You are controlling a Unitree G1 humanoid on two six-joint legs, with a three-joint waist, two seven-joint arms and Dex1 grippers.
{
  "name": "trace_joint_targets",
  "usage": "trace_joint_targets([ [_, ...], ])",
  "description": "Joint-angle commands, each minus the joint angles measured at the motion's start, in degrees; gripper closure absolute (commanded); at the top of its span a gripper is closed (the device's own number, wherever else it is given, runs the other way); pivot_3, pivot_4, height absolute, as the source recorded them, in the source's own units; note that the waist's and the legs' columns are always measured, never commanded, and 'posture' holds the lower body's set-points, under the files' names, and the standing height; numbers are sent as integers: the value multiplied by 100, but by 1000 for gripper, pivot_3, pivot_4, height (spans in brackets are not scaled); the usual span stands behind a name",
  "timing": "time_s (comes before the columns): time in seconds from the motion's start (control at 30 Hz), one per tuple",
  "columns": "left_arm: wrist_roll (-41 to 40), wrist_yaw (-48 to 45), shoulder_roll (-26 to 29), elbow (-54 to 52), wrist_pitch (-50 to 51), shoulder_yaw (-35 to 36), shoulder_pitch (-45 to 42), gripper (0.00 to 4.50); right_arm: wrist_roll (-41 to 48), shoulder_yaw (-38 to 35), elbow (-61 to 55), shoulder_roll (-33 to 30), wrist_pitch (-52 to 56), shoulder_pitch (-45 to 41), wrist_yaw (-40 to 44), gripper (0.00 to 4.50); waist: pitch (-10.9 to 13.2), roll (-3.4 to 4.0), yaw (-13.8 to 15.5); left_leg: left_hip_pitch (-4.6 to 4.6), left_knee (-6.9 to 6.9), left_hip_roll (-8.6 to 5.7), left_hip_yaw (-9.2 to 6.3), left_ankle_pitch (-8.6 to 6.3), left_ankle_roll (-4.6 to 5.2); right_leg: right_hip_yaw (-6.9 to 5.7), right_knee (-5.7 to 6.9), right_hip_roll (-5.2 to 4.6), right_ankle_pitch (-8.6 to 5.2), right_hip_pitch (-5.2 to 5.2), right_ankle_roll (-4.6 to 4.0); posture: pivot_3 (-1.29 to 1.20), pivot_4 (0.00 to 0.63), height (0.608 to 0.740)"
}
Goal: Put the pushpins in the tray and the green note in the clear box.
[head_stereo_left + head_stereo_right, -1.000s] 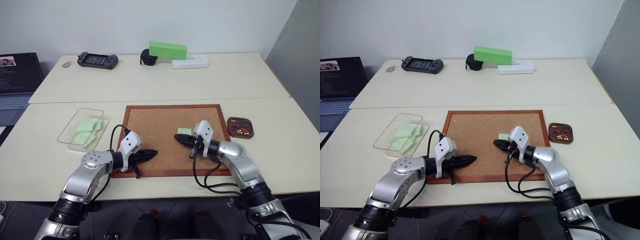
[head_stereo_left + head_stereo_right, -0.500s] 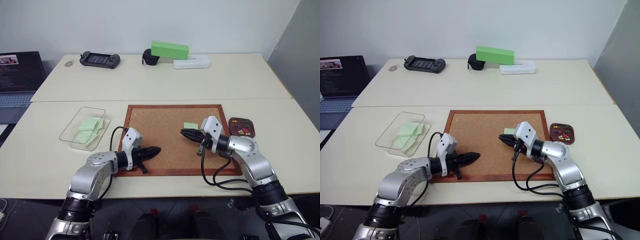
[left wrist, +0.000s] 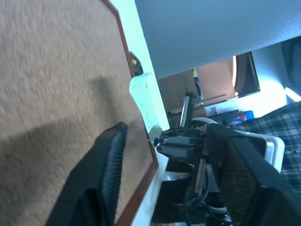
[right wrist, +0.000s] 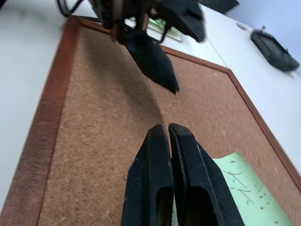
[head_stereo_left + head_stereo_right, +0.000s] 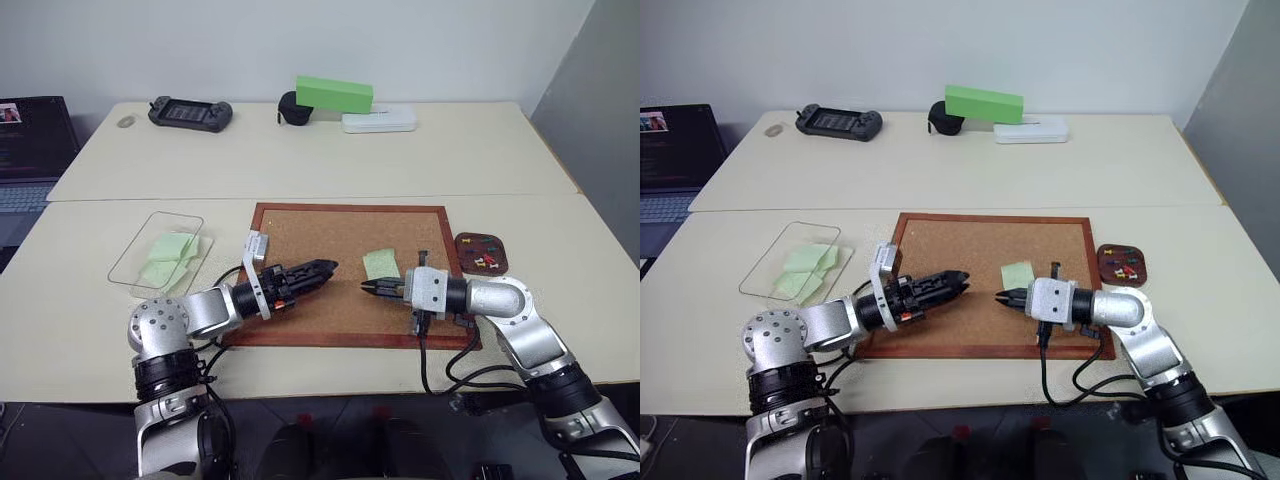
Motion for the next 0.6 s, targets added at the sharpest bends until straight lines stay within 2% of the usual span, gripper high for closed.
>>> trace_joint_targets([
  [0.03, -295, 431, -277, 141, 254, 231, -130, 1324, -126, 107, -292, 3, -501, -142, 72, 4500, 1, -1, 4, 0, 0, 0, -2, 2, -3, -1, 0, 0, 0, 0, 0, 0, 150, 740],
  [0.23, -487, 732, -525, 190, 260, 144, -115, 1324, -238, 259, -445, 16, -793, -145, 54, 4500, 2, -3, 6, 1, -1, 0, -5, 14, -26, -2, 2, 0, 1, 1, 2, 0, 150, 740],
  [0.43, -683, 748, -509, 108, 260, -103, -24, 1324, -276, 317, -558, 66, -768, -153, 37, 4500, 2, -3, 16, 0, 0, 0, -5, 15, -30, -2, 1, 0, 1, 2, 2, 0, 150, 740],
  [0.6, -739, 816, -505, 164, 260, -117, -34, 2211, -254, 336, -575, 98, -723, -187, 23, 4500, 2, -3, 15, 0, 0, 0, -4, 16, -32, -1, 1, 0, 2, 1, 2, 0, 150, 740],
])
